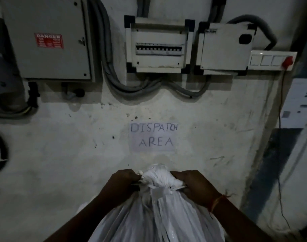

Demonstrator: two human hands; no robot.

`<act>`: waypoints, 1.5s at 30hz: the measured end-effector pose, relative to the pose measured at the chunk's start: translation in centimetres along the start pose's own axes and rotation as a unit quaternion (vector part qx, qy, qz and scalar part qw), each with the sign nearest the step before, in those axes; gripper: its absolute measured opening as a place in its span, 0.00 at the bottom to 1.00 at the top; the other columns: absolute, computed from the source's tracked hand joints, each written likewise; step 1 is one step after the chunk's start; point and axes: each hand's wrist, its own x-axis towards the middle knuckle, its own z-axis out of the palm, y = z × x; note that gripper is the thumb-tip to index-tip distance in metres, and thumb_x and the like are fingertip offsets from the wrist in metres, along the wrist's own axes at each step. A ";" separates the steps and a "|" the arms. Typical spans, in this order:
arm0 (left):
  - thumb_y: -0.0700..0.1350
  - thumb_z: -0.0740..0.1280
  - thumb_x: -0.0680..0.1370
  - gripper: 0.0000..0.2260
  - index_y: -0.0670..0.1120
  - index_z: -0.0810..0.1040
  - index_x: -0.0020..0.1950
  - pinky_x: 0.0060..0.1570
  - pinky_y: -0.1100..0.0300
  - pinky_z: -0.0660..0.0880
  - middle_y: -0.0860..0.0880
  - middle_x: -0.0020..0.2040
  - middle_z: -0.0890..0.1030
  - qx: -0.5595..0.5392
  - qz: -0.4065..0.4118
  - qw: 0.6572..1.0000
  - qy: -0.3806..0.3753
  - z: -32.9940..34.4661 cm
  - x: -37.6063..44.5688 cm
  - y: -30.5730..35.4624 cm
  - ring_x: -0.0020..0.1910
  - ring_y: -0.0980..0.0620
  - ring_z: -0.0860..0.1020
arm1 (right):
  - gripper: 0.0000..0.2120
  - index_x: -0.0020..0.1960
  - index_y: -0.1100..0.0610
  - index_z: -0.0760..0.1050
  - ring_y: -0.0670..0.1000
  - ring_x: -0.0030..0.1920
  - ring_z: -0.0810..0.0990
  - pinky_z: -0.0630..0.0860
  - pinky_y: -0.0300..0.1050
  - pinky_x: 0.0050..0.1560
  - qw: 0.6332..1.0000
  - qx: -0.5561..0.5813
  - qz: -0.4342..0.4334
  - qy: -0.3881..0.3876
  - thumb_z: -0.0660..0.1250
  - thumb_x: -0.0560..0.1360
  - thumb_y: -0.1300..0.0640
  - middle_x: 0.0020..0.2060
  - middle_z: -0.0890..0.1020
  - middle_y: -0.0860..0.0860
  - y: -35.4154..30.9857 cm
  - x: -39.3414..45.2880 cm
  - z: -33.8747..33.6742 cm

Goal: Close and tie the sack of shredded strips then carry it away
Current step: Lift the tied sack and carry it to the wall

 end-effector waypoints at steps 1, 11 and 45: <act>0.56 0.63 0.71 0.13 0.50 0.83 0.43 0.36 0.59 0.78 0.50 0.39 0.83 0.000 -0.015 1.000 -0.003 0.7 -0.1 0.5 0.39 0.49 0.83 | 0.25 0.67 0.53 0.77 0.47 0.53 0.83 0.67 0.23 0.53 1.000 -0.006 -0.002 0.002 0.63 0.71 0.49 0.56 0.85 0.50 0.7 -0.3 0.4; 0.56 0.68 0.70 0.14 0.51 0.86 0.49 0.38 0.63 0.79 0.50 0.43 0.85 -0.042 -0.095 0.994 -0.045 13.1 -3.5 1.3 0.41 0.49 0.84 | 0.33 0.75 0.53 0.67 0.58 0.55 0.80 0.72 0.43 0.54 0.999 -0.004 0.044 -0.023 0.59 0.69 0.59 0.54 0.83 0.57 7.2 -6.2 10.4; 0.38 0.69 0.77 0.17 0.52 0.81 0.64 0.54 0.54 0.77 0.46 0.52 0.85 -0.124 -0.281 0.931 -0.199 56.0 -25.5 -1.9 0.54 0.44 0.82 | 0.34 0.74 0.52 0.69 0.59 0.51 0.81 0.80 0.49 0.50 0.961 0.083 0.218 -0.150 0.70 0.70 0.69 0.49 0.82 0.55 18.2 -26.4 54.1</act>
